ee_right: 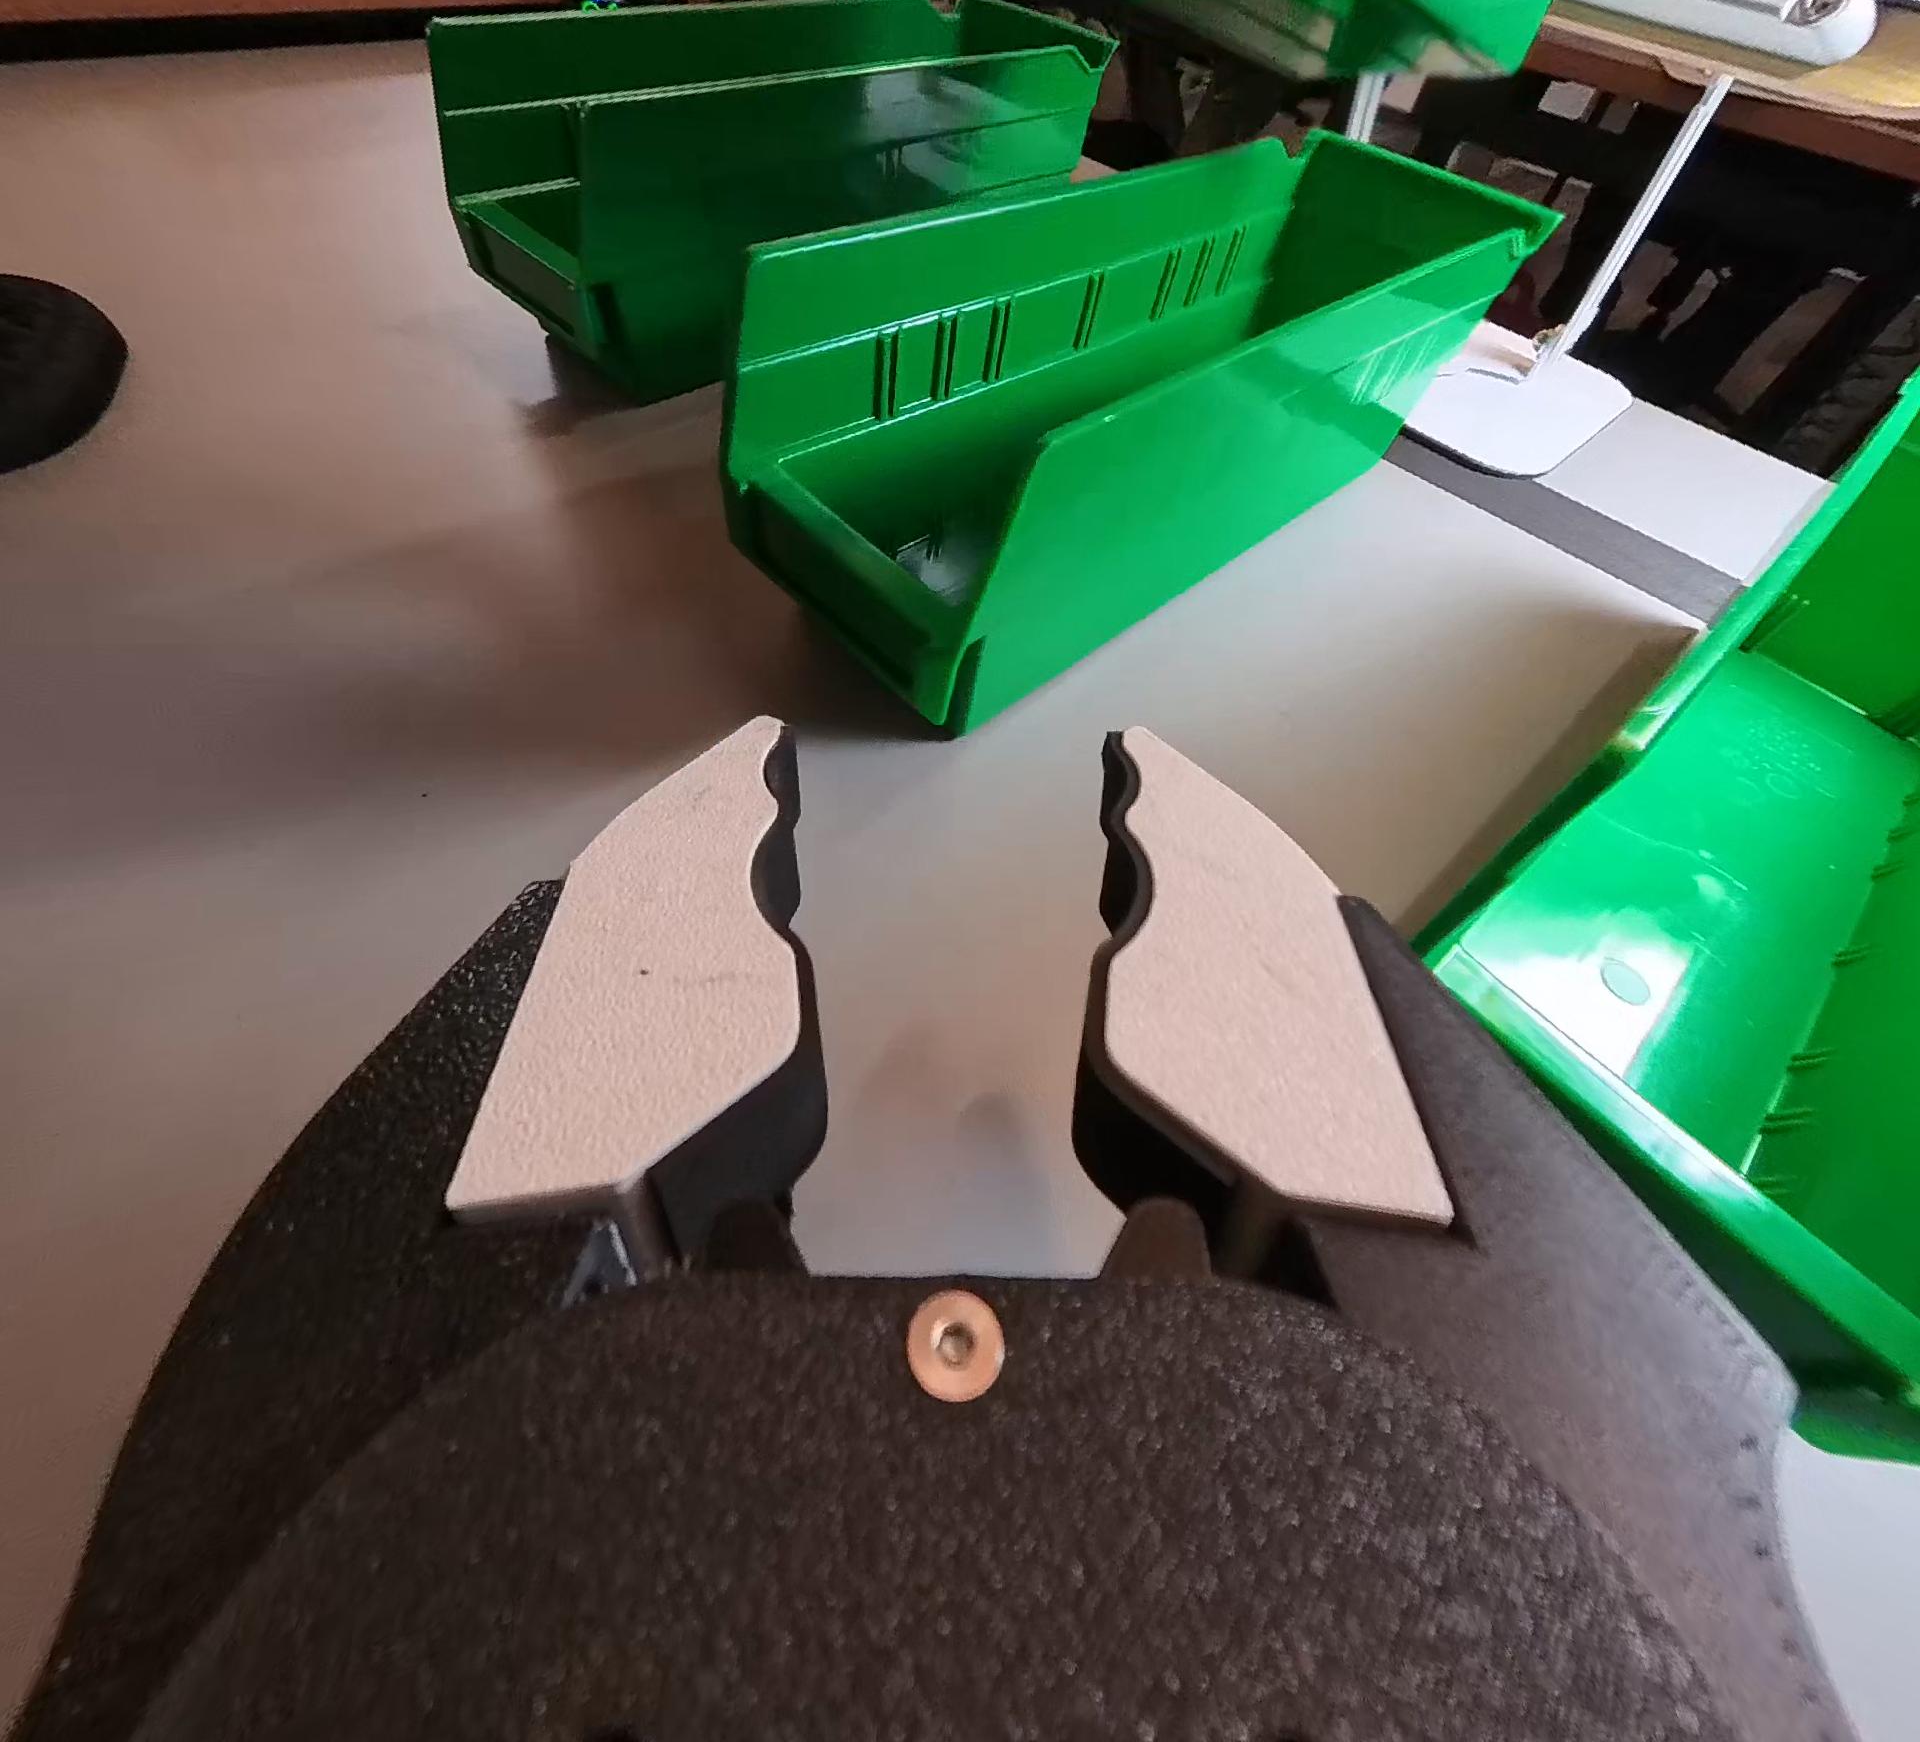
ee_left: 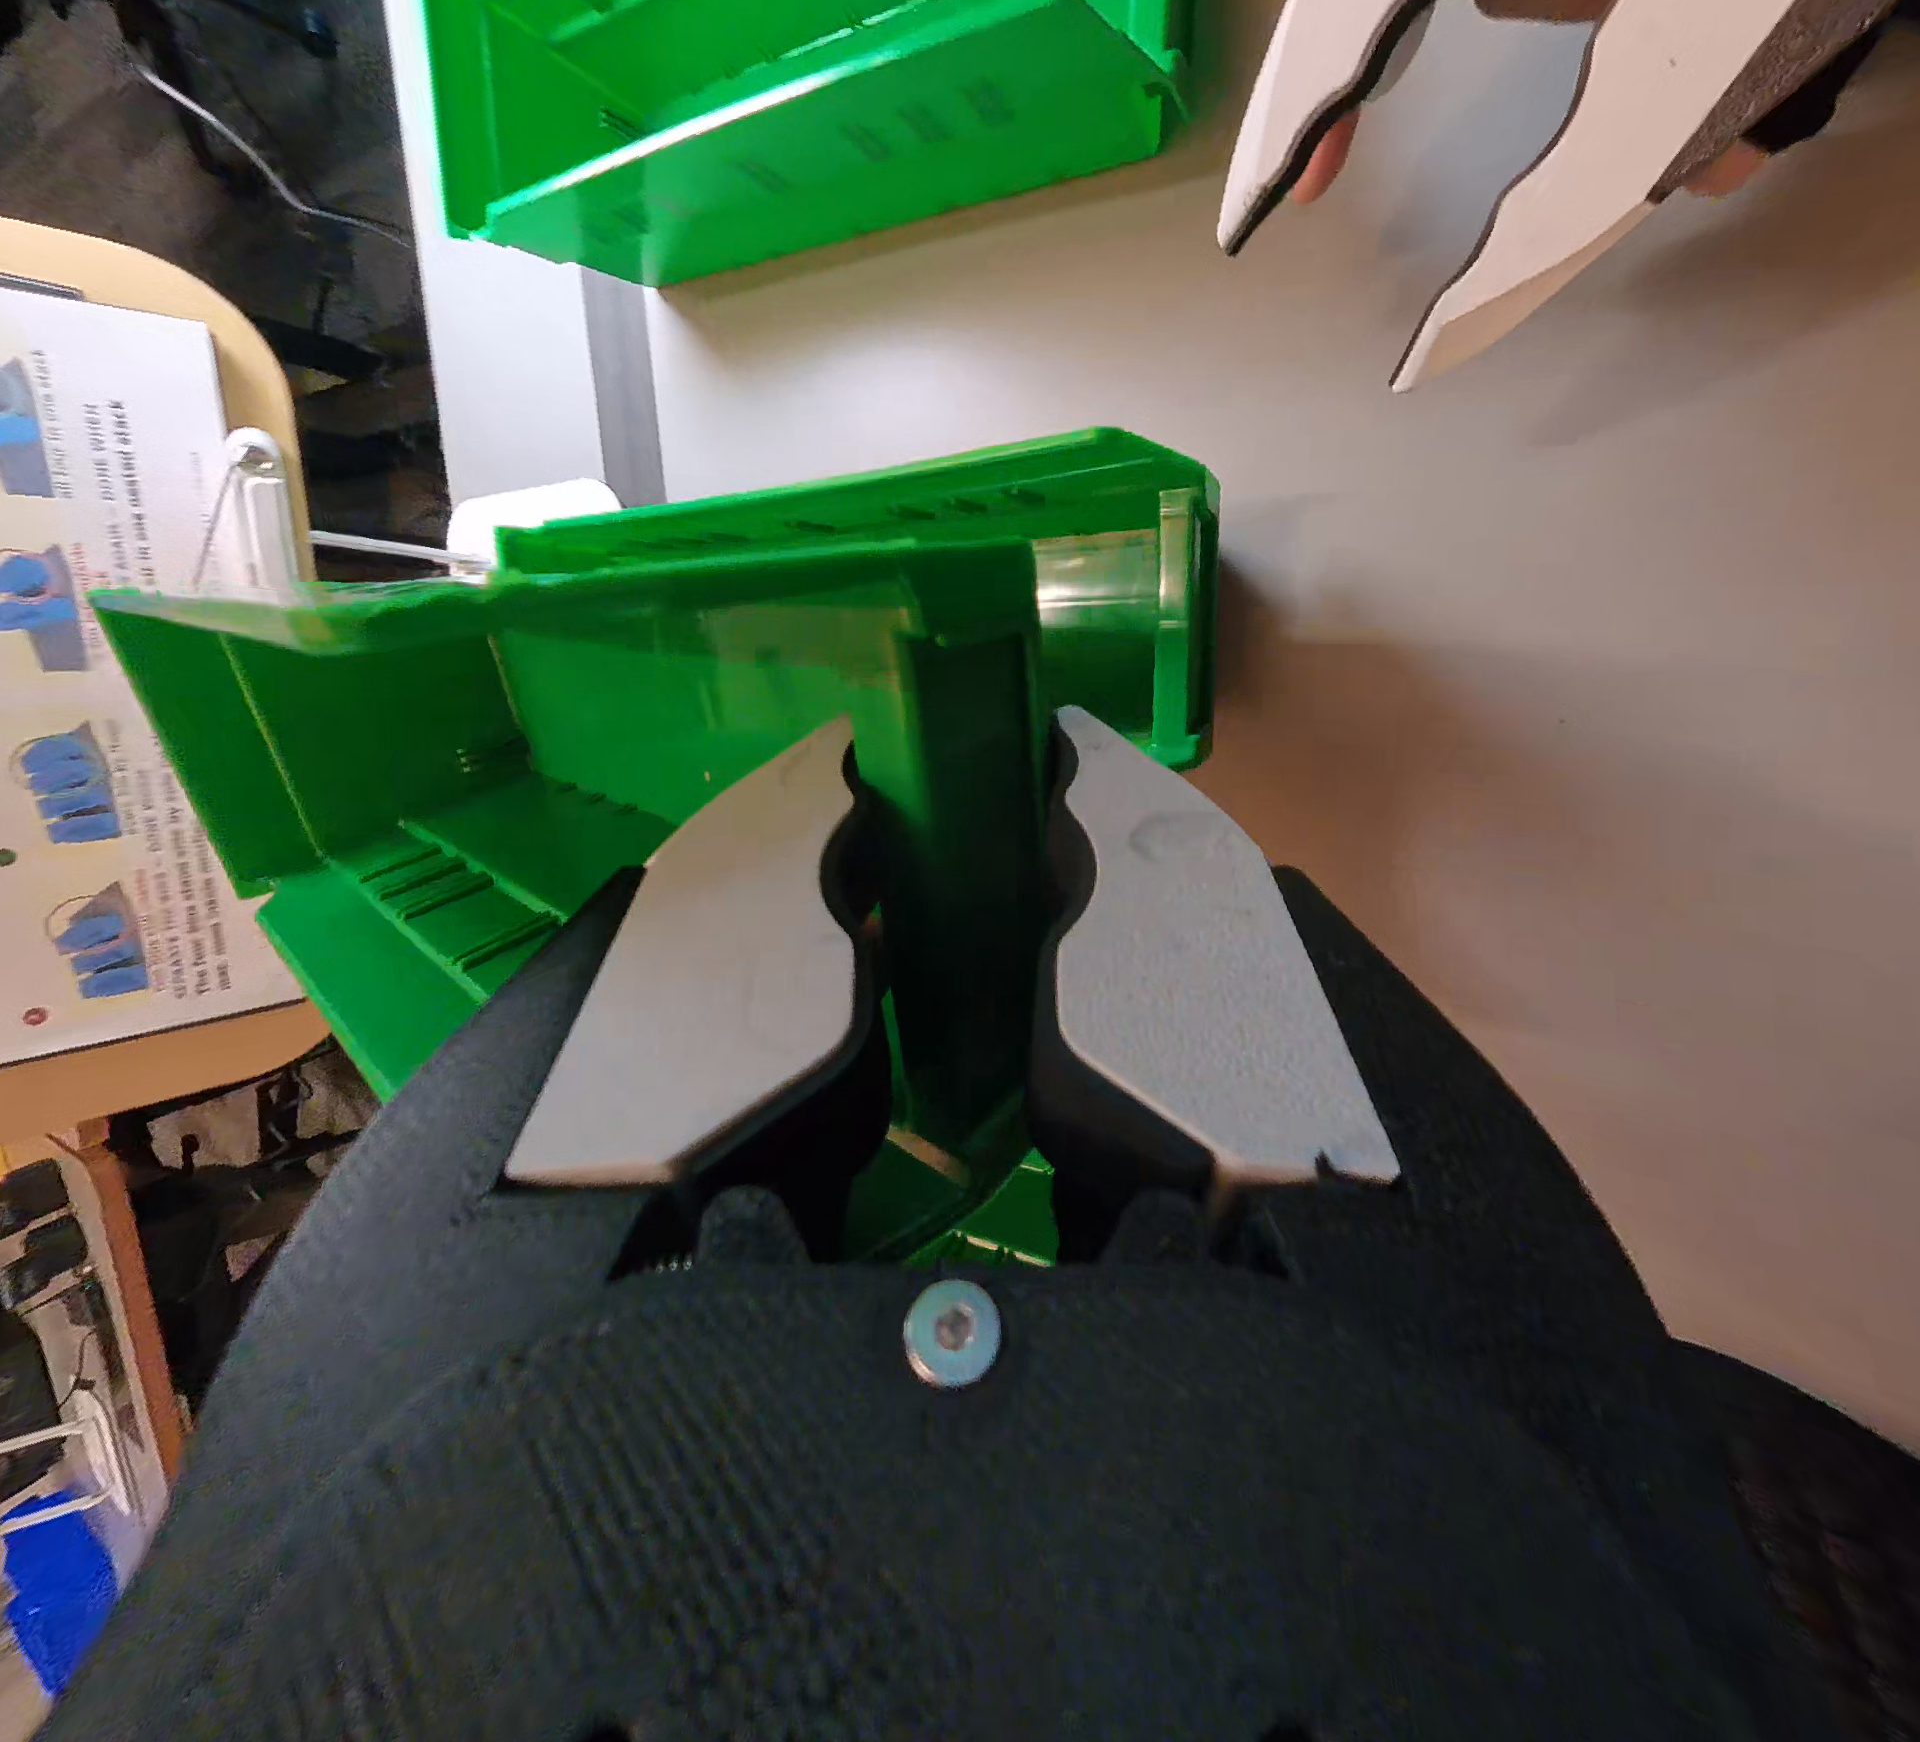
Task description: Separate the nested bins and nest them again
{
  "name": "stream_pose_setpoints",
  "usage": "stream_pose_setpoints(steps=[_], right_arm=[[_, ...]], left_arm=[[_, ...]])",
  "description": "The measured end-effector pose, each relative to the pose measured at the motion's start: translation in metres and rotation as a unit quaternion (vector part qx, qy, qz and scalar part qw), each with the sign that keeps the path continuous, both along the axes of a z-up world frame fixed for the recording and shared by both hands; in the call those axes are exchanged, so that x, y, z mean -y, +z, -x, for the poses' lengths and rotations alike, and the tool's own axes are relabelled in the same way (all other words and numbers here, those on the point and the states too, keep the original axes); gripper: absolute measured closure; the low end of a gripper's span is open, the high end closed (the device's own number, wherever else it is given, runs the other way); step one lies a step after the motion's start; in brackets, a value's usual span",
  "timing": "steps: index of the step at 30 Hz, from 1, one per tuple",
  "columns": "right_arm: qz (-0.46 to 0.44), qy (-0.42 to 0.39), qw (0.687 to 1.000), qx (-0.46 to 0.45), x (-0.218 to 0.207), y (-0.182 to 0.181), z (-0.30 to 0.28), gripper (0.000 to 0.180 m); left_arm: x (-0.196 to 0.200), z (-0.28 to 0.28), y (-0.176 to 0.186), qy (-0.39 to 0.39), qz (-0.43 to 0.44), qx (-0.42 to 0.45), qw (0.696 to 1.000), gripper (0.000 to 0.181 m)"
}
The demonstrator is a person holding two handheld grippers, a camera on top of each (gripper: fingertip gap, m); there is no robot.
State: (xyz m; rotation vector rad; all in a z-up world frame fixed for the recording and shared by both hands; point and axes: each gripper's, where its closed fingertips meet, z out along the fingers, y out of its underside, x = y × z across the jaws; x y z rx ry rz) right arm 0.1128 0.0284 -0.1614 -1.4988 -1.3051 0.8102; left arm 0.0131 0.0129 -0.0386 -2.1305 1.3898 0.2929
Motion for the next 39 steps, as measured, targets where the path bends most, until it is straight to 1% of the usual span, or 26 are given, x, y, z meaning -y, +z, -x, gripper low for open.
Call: stream_pose_setpoints(steps=[5,8,14,19,23,26,30,32,37,38,39], right_arm=[[-0.006,-0.005,1.0,0.001,-0.002,0.0,0.0,0.123],[-0.01,-0.013,1.0,0.002,-0.004,0.001,-0.001,0.123],[-0.022,-0.034,0.999,-0.023,-0.009,0.011,-0.003,0.118],[-0.031,-0.051,0.997,-0.048,-0.015,0.021,-0.006,0.116],[-0.036,-0.065,0.995,-0.064,-0.02,0.026,-0.009,0.114],[-0.036,-0.068,0.995,-0.066,-0.021,0.027,-0.01,0.113],[-0.037,-0.069,0.995,-0.068,-0.021,0.027,-0.011,0.113],[-0.039,-0.07,0.994,-0.07,-0.022,0.028,-0.011,0.114],[-0.054,-0.062,0.995,-0.065,-0.018,0.026,-0.009,0.114],[-0.064,-0.054,0.995,-0.059,-0.015,0.025,-0.007,0.115],[-0.077,-0.042,0.995,-0.051,-0.01,0.023,-0.005,0.117]], left_arm=[[-0.004,0.018,0.022,0.026,-0.048,-0.025,0.998,0.152],[-0.004,0.035,0.016,0.052,-0.042,-0.039,0.997,0.152],[-0.006,0.068,-0.032,0.077,-0.018,-0.083,0.993,0.151],[-0.005,0.082,-0.08,0.083,0.006,-0.106,0.991,0.151],[-0.005,0.085,-0.108,0.078,0.015,-0.117,0.99,0.151],[-0.007,0.085,-0.124,0.069,0.012,-0.136,0.988,0.151],[-0.008,0.078,-0.144,0.067,0.031,-0.106,0.992,0.15],[-0.009,0.078,-0.154,0.046,0.022,-0.127,0.991,0.151],[-0.011,0.076,-0.173,0.035,-0.002,-0.15,0.988,0.151],[-0.007,0.077,-0.174,0.038,0.009,-0.152,0.988,0.15],[-0.004,0.077,-0.173,0.049,0.017,-0.153,0.987,0.141]])
